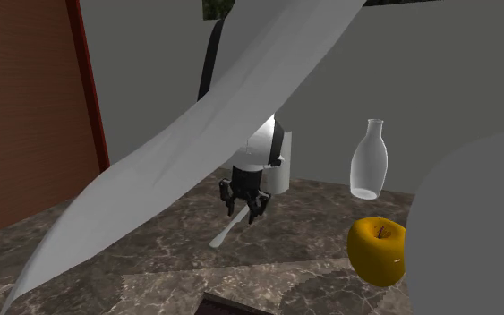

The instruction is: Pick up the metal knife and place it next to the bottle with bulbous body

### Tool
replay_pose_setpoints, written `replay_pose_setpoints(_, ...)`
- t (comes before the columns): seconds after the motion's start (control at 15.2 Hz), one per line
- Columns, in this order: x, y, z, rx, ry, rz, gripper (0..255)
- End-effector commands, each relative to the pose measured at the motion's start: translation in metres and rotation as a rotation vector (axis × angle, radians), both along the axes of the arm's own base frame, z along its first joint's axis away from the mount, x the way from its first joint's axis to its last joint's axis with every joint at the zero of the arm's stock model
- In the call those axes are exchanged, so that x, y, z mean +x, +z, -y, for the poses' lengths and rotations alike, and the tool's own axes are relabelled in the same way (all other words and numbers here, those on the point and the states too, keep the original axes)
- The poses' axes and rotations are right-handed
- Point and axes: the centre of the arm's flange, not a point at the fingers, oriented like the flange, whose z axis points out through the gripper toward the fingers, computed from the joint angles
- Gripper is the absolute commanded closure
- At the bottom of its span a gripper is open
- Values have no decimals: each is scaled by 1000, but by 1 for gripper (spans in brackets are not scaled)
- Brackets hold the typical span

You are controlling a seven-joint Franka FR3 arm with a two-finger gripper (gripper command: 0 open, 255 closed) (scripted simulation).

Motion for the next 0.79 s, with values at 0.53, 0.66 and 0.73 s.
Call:
replay_pose_setpoints(0.53,-2,14,-4,1,7,-2,255)
replay_pose_setpoints(0.66,-2,24,-4,1,7,-2,255)
replay_pose_setpoints(0.73,-1,20,-3,1,6,-2,255)
